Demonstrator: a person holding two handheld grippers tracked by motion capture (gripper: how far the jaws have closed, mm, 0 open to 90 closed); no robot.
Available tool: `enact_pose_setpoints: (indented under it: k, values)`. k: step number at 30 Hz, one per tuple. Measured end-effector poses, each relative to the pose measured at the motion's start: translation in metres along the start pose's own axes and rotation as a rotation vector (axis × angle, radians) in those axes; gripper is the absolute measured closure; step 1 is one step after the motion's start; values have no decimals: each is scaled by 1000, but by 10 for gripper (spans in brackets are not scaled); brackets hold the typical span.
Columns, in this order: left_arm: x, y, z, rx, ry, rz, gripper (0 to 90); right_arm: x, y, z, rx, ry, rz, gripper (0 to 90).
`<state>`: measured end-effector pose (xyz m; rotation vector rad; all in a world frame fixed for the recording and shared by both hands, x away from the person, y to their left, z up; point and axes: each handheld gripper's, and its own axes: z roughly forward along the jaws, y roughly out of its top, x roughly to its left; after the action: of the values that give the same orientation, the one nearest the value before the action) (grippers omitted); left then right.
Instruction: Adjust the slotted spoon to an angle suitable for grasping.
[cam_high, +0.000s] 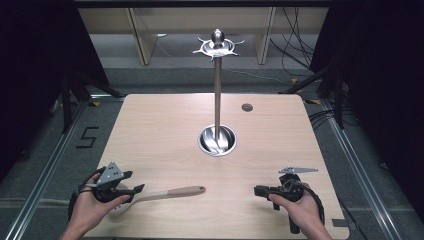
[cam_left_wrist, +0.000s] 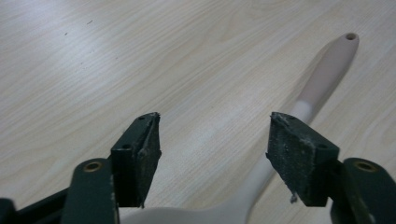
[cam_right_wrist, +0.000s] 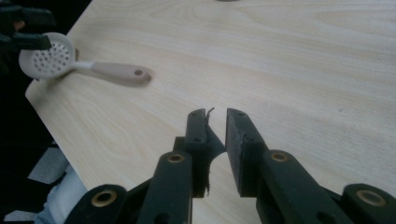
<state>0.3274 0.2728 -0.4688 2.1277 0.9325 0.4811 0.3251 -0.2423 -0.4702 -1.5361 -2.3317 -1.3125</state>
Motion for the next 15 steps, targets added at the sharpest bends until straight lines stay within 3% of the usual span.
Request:
enact_pose_setpoints:
  k: [1,4,5,6,8,11,12,13,15]
  values:
    - [1,1,-1,19,-10,39,306,0,0,0,0,-4,-6,773]
    - [-1,3,0,34,-22,45,307,1,0,0,4,-19,-35,738]
    - [-3,4,1,21,-23,29,307,1,0,0,4,-19,-35,738]
    - [-6,8,0,23,-29,52,342,3,1,0,8,-36,-52,723]
    - [-9,13,0,20,-41,36,384,4,1,-1,22,-49,-69,705]
    - [-10,18,-2,60,-47,78,447,5,0,-1,22,-38,-98,690]
    - [-15,21,-2,79,-60,88,471,8,0,-2,34,-51,-82,685]
    - [-18,23,0,82,-66,86,484,6,0,-3,29,-58,-107,682]
    - [-21,24,1,91,-75,97,513,5,0,-2,26,-48,-102,679]
